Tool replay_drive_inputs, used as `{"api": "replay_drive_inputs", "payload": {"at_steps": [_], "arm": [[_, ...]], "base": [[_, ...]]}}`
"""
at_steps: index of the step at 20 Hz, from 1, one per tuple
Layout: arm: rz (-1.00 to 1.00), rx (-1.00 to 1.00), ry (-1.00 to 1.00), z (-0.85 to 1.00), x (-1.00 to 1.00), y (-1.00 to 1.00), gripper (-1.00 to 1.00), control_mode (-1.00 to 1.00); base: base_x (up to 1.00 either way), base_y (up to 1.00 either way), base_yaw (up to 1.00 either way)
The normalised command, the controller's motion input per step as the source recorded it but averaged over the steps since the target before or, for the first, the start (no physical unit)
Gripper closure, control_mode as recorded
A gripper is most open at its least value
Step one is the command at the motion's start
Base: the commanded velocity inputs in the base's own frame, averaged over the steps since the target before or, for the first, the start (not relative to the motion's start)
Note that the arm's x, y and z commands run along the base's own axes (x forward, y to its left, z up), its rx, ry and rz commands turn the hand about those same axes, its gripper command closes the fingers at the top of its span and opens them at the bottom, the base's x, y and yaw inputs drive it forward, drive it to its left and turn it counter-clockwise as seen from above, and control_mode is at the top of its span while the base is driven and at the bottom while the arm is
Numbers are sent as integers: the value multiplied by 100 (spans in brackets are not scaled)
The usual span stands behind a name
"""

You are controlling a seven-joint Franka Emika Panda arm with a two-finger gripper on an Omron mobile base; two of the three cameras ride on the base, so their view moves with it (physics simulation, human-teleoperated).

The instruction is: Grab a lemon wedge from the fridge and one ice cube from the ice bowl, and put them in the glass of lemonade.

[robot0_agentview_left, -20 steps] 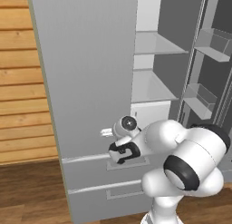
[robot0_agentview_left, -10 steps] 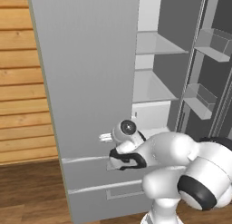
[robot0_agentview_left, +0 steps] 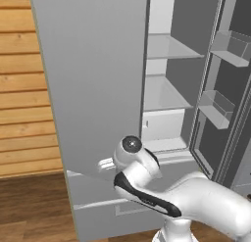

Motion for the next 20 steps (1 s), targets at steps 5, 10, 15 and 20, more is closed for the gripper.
{"api": "replay_drive_inputs", "payload": {"at_steps": [5,10,15,20], "arm": [[5,0,-12,50,-93,26,-100,-100],[11,-4,-16,100,-70,15,-100,-100],[16,-4,-2,100,-57,0,-100,-100],[13,-4,3,100,-48,0,-100,-100]], "base": [[0,0,0],[0,0,0],[0,0,0],[0,0,0]]}}
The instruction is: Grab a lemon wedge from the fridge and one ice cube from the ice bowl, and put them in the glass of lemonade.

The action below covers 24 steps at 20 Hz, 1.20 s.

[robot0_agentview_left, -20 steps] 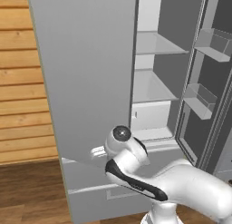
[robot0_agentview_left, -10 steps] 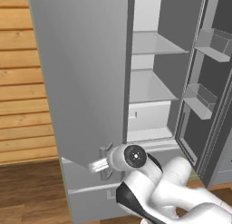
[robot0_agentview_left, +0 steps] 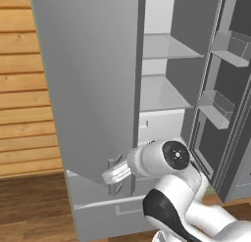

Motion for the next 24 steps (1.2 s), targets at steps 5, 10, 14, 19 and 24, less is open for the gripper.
{"api": "replay_drive_inputs", "payload": {"at_steps": [5,10,14,19,24], "arm": [[-2,-1,10,100,-20,-26,-100,-100],[-21,0,23,100,-12,-70,-100,-100],[-32,0,29,100,0,-98,-100,-100],[-29,21,32,34,42,-98,-100,-100],[-17,25,22,11,100,-28,-100,-100]], "base": [[0,0,0],[0,0,0],[0,0,0],[0,0,0],[0,0,0]]}}
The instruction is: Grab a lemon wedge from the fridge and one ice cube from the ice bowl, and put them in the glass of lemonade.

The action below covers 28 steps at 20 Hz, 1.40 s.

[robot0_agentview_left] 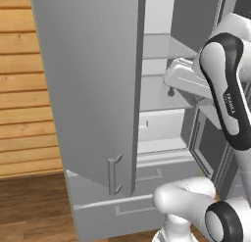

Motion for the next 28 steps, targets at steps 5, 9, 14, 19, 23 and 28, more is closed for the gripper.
{"api": "replay_drive_inputs", "payload": {"at_steps": [5,9,14,19,23,28], "arm": [[-3,27,11,1,97,26,-100,-100],[-2,33,-6,-50,53,0,-100,-100],[-7,20,-10,-22,42,0,-100,-100],[1,14,-4,-29,32,8,-100,-100],[13,15,0,-16,13,32,-100,-100],[18,10,0,0,-9,52,-100,-100]], "base": [[0,0,0],[0,0,0],[0,0,0],[0,0,0],[0,0,0],[0,0,0]]}}
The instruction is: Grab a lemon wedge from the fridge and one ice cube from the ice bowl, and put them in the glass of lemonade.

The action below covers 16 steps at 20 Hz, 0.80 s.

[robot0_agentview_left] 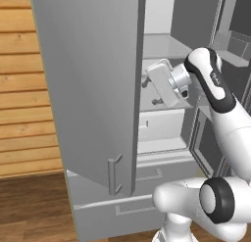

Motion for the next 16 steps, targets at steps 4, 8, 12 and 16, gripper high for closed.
{"api": "replay_drive_inputs", "payload": {"at_steps": [4,8,12,16], "arm": [[11,3,-1,0,-37,70,-100,-100],[11,1,-3,6,-24,76,-100,-100],[10,1,-3,13,-25,89,-100,-100],[5,0,-3,24,-48,92,-100,-100]], "base": [[0,0,0],[0,0,0],[0,0,0],[0,0,0]]}}
